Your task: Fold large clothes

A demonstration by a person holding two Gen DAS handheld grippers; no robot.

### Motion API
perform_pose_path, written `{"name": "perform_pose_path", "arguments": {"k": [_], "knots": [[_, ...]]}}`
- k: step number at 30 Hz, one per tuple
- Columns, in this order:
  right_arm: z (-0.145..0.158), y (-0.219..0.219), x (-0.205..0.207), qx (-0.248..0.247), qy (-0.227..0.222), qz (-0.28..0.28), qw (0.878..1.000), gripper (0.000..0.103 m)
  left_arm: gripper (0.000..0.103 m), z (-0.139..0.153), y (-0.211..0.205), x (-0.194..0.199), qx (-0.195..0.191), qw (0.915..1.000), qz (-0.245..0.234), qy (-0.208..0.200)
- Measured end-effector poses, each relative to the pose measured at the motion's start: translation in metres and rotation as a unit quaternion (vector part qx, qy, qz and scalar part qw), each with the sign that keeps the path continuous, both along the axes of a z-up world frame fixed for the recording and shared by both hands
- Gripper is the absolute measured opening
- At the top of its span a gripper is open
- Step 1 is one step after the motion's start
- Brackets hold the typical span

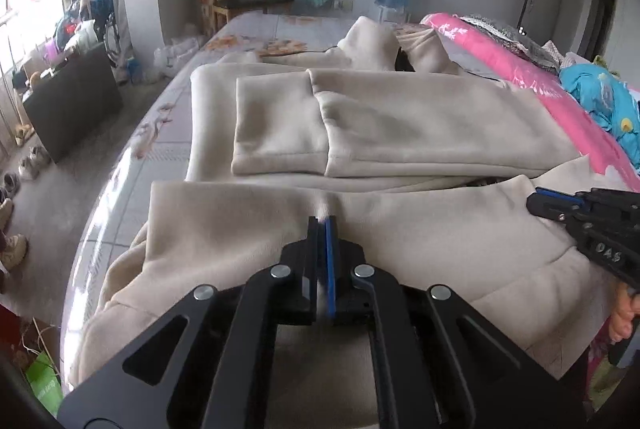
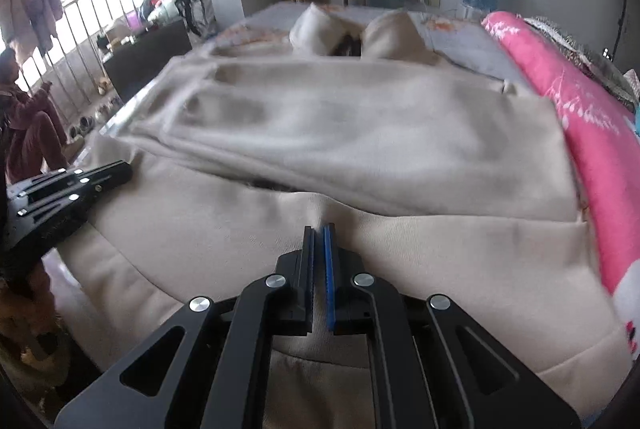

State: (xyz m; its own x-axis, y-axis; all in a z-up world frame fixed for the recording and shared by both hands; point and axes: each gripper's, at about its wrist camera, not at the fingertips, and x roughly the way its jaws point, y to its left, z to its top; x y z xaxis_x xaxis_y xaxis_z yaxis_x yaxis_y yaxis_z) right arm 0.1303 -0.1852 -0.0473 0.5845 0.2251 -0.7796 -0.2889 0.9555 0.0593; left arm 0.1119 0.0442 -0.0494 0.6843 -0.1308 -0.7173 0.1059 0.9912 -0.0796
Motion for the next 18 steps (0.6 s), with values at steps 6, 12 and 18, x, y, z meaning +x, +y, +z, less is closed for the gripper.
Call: {"name": "perform_pose_path", "arguments": {"k": [6,12,18], "knots": [[-0.003,-0.004,-0.001,0.021,0.004,-0.003,1.000,0.005,0.009,0.034,0.004,-0.023,-0.014,0.9984,-0.008,-0.055],[-0.005,-0.011,0.004,0.055,0.013,-0.008,0.998,0.006,0.009,0.008,-0.050,-0.008,-0.107,0.9850,-0.131,0.034],[0.006,-0.044,-0.004,0.106,0.031,-0.027,0.994,0.020,0.009,-0.005,-0.063,-0.002,-0.083,0.9879,-0.119,0.053]]}}
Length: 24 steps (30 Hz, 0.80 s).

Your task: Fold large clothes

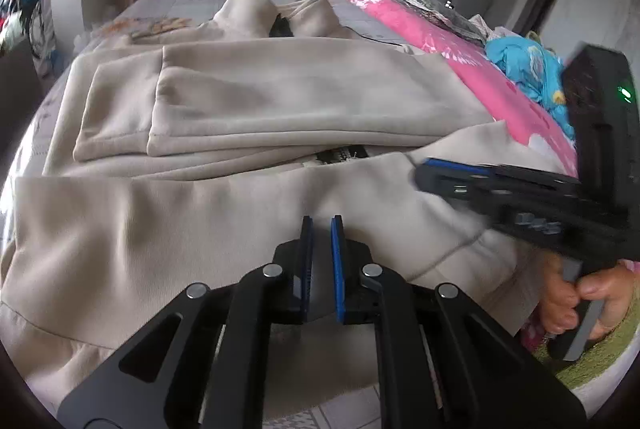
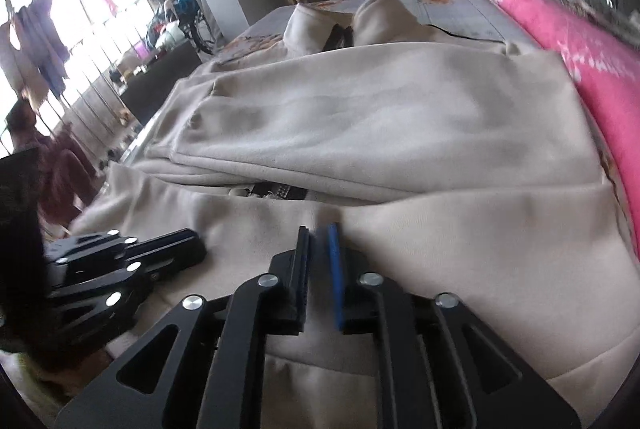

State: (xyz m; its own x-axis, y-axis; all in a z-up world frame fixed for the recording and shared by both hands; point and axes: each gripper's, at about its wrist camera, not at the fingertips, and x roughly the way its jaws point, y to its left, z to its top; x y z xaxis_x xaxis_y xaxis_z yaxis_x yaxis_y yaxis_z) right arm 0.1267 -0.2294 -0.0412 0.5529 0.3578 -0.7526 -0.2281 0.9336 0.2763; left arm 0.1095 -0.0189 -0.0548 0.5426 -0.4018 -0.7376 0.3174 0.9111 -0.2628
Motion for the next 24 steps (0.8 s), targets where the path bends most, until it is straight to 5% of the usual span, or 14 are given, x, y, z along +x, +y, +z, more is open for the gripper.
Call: {"name": "perform_pose_path", "arguments": {"k": [5,11,14,24], "knots": [[0.027,-0.073,-0.020,-0.076,-0.034,-0.100,0.991,0.038,0.009,-0.002,0.000,0.001,-0.002,1.0000,-0.001,-0.004],[0.006,-0.108,-0.005,-0.107,-0.002,-0.142,0.984,0.038,0.009,-0.003,0.000,-0.001,-0.004,0.9998,-0.004,-0.017],[0.012,-0.103,-0.009,-0.134,-0.032,-0.149,0.979,0.010,0.009,-0.003,0.001,-0.005,-0.006,0.9998,-0.005,-0.018],[-0.001,-0.123,0.008,-0.131,-0.032,-0.149,0.980,0.008,0.009,-0.002,-0.001,-0.006,0.007,0.9997,-0.009,-0.021]]}}
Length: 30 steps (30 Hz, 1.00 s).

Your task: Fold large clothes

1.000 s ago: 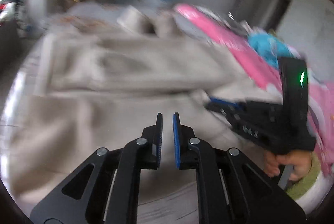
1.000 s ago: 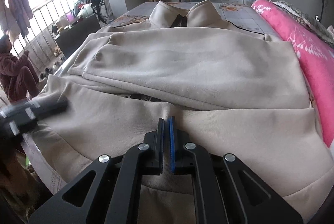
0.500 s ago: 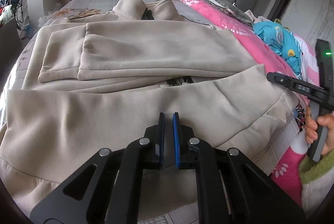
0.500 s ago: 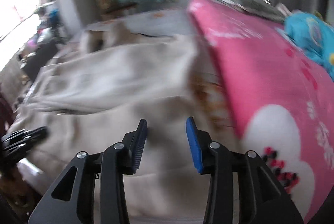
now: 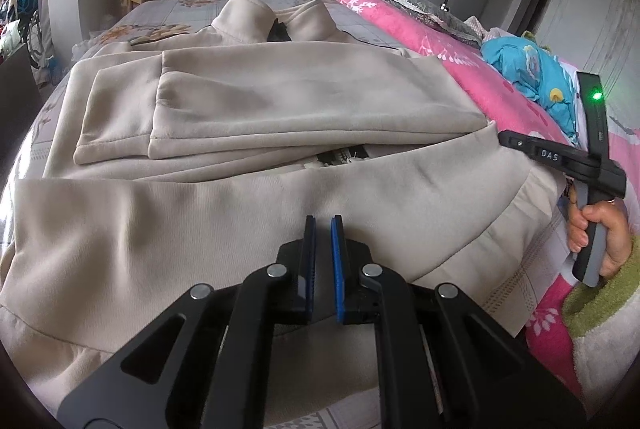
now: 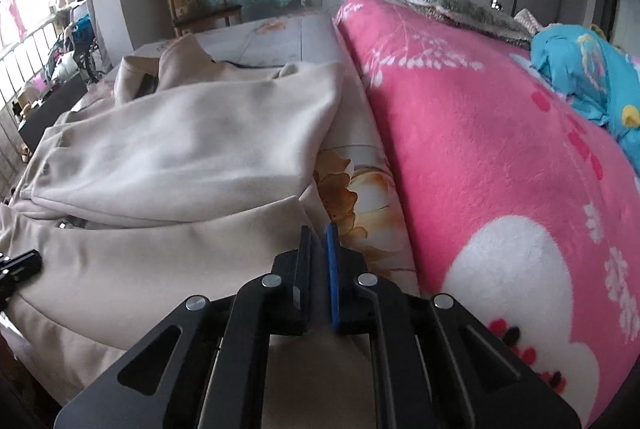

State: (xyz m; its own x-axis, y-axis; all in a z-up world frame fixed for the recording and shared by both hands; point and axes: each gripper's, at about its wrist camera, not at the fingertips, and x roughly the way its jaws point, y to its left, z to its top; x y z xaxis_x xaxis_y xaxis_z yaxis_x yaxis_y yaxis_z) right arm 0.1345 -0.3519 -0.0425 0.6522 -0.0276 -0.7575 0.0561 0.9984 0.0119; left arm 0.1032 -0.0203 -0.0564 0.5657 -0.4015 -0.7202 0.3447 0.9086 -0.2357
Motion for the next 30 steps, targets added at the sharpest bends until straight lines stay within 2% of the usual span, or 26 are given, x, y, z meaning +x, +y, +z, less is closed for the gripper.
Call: {"name": "perform_pose_path", "arguments": {"k": [3,5,7,8,10,12,14,16,17,19,22,24,28,29,30], "knots": [[0.022,-0.001,-0.013,-0.018,-0.012,-0.005,1.000,0.022,0.009,0.000,0.000,0.001,0.001,1.0000,0.001,0.001],[0.044,0.000,-0.036,0.000,-0.039,0.010,0.999,0.027,0.009,0.000,0.000,0.002,-0.001,1.0000,0.001,0.004],[0.055,0.009,-0.058,0.037,-0.050,0.053,0.997,0.028,0.009,0.000,0.001,0.003,-0.006,1.0000,0.000,0.007],[0.056,0.021,-0.072,0.057,-0.043,0.092,0.993,0.028,0.009,-0.001,0.001,0.003,-0.008,0.9999,-0.001,0.007],[0.044,0.038,-0.087,0.075,-0.016,0.133,0.988,0.028,0.009,-0.002,0.002,0.003,-0.009,0.9999,-0.003,0.005],[0.021,0.050,-0.093,0.058,0.021,0.146,0.987,0.028,0.009,-0.002,0.001,0.004,-0.009,0.9999,-0.003,0.006],[-0.004,0.051,-0.094,0.007,0.050,0.134,0.990,0.028,0.009,-0.002,0.002,0.003,-0.007,0.9999,-0.003,0.006],[-0.006,0.036,-0.095,0.045,0.042,0.123,0.990,0.028,0.009,-0.002,0.002,0.004,-0.010,0.9999,-0.004,0.009],[-0.001,0.028,-0.093,0.049,0.045,0.102,0.993,0.021,0.009,-0.003,0.002,0.004,-0.010,0.9999,-0.005,0.010],[0.014,0.027,-0.094,0.029,0.027,0.092,0.995,0.020,0.009,-0.002,0.003,0.006,-0.007,0.9998,-0.009,0.015],[0.035,0.044,-0.094,0.089,-0.009,0.138,0.986,0.023,0.009,-0.003,0.004,0.007,-0.010,0.9997,-0.010,0.018],[0.040,0.071,-0.092,0.139,-0.033,0.194,0.970,0.023,0.009,-0.004,0.005,0.007,-0.018,0.9996,-0.006,0.019],[0.025,0.127,-0.088,0.155,-0.038,0.272,0.949,0.023,0.009,-0.004,0.008,0.010,-0.042,0.9983,0.009,0.040],[0.017,0.137,-0.086,0.154,-0.027,0.281,0.947,0.023,0.008,-0.004,0.008,0.010,-0.043,0.9980,0.011,0.044],[0.005,0.152,-0.084,0.134,-0.008,0.293,0.947,0.023,0.008,-0.003,0.008,0.011,-0.043,0.9979,0.012,0.047]]}}
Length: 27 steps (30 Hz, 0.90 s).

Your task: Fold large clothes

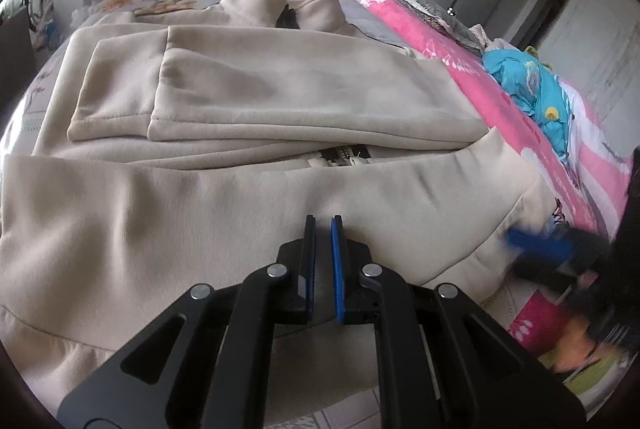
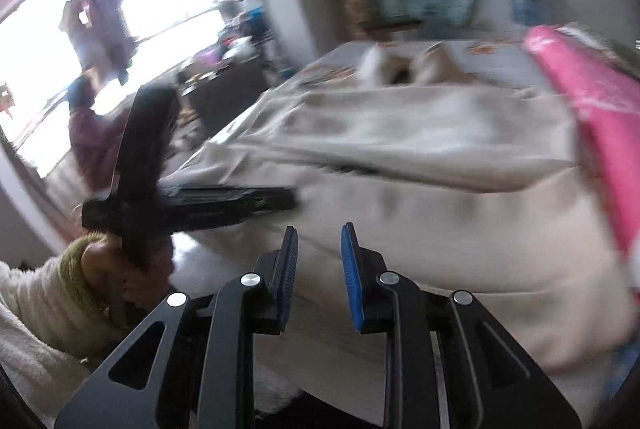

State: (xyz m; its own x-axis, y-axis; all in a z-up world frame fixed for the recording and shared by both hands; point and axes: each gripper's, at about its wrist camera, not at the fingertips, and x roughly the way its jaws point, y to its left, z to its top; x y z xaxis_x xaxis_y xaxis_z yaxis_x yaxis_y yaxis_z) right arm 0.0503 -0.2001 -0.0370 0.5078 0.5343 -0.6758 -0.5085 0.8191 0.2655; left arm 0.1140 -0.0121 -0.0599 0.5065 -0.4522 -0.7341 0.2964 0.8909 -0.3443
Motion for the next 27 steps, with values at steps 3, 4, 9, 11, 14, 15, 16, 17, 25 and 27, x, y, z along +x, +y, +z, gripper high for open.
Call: {"name": "perform_pose_path", "arguments": {"k": [3,4,9,11,14,15,16,17,25,27], "knots": [[-0.013,0.015,-0.001,-0.037,0.007,0.001,0.999,0.023,0.008,0.001,-0.002,0.000,0.003,1.0000,0.006,0.001],[-0.007,0.015,-0.002,-0.035,0.001,0.001,0.999,0.023,0.008,0.001,-0.003,0.000,0.005,0.9999,0.009,0.003],[-0.006,0.024,-0.001,-0.017,-0.012,0.037,0.999,0.023,0.008,0.003,-0.009,0.001,0.026,0.9996,0.013,0.007],[-0.013,0.032,0.000,-0.022,-0.009,0.042,0.999,0.023,0.008,0.004,-0.011,0.003,0.033,0.9994,0.010,0.010],[-0.014,0.030,0.003,-0.014,0.001,0.041,0.999,0.023,0.008,0.004,-0.010,0.005,0.032,0.9993,0.007,0.016],[-0.015,0.028,0.004,-0.007,0.004,0.040,0.999,0.023,0.008,0.005,-0.010,0.005,0.032,0.9993,0.006,0.017],[-0.016,0.026,0.004,-0.001,0.007,0.040,0.999,0.023,0.008,0.005,-0.010,0.005,0.032,0.9993,0.006,0.017],[-0.017,0.024,0.004,0.005,0.009,0.040,0.999,0.023,0.008,0.006,-0.010,0.004,0.037,0.9991,0.010,0.017],[-0.018,0.019,0.000,0.011,0.006,0.048,0.999,0.022,0.009,0.010,0.053,-0.034,0.168,0.9782,0.123,-0.007],[-0.018,0.017,0.002,0.017,0.012,0.049,0.999,0.021,0.003,0.011,0.088,-0.039,0.153,0.9745,0.164,-0.005]]}}
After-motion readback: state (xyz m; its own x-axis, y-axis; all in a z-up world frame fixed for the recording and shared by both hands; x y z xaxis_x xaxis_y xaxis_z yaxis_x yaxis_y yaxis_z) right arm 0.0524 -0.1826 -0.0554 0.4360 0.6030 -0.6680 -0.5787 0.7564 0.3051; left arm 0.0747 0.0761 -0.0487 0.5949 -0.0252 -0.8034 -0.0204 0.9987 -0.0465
